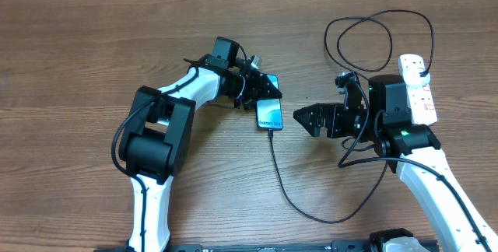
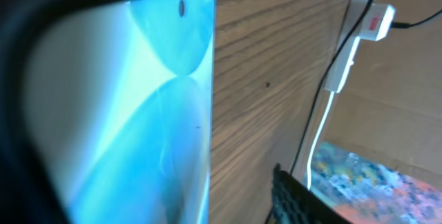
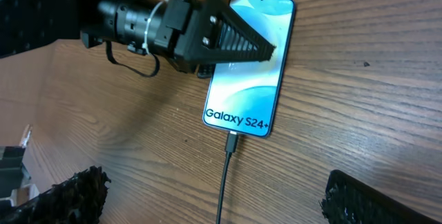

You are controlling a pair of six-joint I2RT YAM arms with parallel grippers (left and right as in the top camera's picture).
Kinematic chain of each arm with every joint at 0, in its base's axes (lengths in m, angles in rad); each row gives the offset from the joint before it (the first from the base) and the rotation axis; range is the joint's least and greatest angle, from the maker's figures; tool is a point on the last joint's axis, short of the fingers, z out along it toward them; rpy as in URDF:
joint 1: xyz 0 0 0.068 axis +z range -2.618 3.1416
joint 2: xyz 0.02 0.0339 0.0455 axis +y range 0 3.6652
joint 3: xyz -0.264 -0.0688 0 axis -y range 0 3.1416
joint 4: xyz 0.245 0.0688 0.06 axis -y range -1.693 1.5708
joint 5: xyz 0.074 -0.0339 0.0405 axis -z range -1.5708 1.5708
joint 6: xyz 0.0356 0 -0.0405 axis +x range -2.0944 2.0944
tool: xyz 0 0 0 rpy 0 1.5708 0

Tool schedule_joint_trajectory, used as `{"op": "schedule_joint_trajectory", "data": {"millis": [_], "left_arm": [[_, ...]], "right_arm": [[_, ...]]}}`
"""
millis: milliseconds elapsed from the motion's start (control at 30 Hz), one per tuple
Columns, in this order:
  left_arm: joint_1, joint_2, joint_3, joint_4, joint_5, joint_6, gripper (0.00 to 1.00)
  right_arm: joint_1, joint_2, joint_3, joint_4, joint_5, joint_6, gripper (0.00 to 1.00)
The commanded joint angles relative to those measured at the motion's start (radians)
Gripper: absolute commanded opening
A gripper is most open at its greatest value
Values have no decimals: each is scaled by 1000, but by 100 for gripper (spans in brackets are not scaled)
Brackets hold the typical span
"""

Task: Plug charger to phone and switch on socket
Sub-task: 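Lower the phone flat onto the table with the left gripper and release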

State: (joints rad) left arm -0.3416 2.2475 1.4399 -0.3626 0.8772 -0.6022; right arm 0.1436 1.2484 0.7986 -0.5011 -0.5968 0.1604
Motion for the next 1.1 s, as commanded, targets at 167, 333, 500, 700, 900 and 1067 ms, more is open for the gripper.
{"op": "schedule_joint_trajectory", "data": {"millis": [167, 333, 500, 700, 900, 1067], "left_arm": [[5, 43, -28, -113, -240, -23, 63], [25, 43, -28, -171, -286, -52, 67], [40, 43, -27, -205, -318, -59, 76], [42, 43, -27, -251, -397, -59, 80], [42, 43, -16, -275, -418, -67, 82], [42, 43, 18, -334, -473, -67, 82]], "right_arm": [[-5, -16, 14, -14, 20, -10, 100], [-5, -16, 14, -24, 20, -13, 100], [-5, -16, 14, -25, 20, -13, 100], [-5, -16, 14, -25, 20, -13, 100], [-5, -16, 14, -29, 20, -13, 100], [-5, -16, 14, -32, 20, -13, 100]]}}
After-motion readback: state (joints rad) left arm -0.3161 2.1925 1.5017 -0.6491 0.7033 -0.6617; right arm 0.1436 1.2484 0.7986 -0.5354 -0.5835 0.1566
